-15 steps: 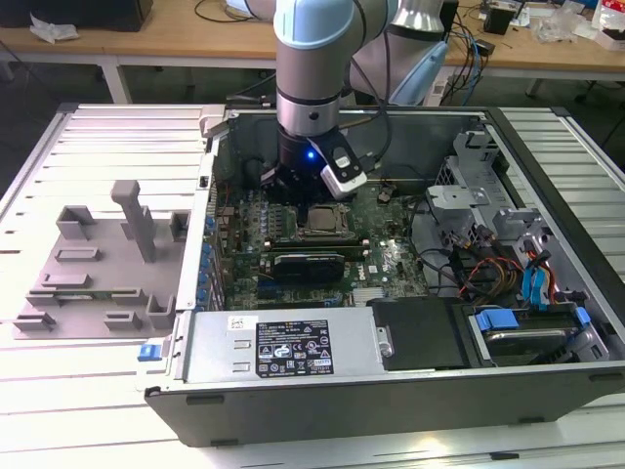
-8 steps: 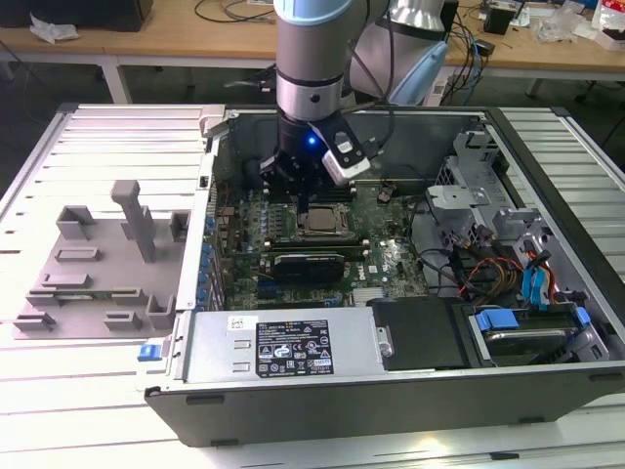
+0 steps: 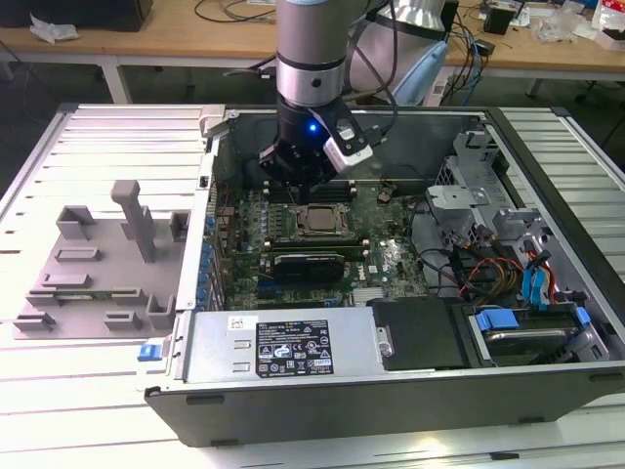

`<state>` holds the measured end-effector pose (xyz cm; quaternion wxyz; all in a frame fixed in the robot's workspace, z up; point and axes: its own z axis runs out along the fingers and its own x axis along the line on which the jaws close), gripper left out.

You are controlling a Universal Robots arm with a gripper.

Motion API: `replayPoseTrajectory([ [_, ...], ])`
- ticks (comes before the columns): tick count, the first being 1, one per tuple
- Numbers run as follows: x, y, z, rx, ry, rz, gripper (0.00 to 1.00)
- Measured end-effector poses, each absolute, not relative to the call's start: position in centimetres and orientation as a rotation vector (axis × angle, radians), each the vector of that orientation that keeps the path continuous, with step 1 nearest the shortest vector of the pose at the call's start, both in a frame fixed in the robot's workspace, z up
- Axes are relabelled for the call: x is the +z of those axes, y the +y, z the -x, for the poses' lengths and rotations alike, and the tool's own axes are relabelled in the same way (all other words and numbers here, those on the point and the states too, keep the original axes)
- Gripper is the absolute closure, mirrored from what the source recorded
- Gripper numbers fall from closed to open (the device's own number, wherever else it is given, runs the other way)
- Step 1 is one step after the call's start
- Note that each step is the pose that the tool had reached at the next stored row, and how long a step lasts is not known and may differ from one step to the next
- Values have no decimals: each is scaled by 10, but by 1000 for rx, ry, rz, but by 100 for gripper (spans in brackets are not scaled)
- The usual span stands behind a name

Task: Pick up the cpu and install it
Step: 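Close the cpu cover, then install the first cpu locking lever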

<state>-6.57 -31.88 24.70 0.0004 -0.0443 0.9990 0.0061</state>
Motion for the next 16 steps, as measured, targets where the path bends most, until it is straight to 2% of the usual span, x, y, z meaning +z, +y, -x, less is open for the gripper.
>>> replayPoseTrajectory([
  [7,247,-322,32,19,3138,139,89],
  [16,247,-322,31,19,3138,139,89],
])
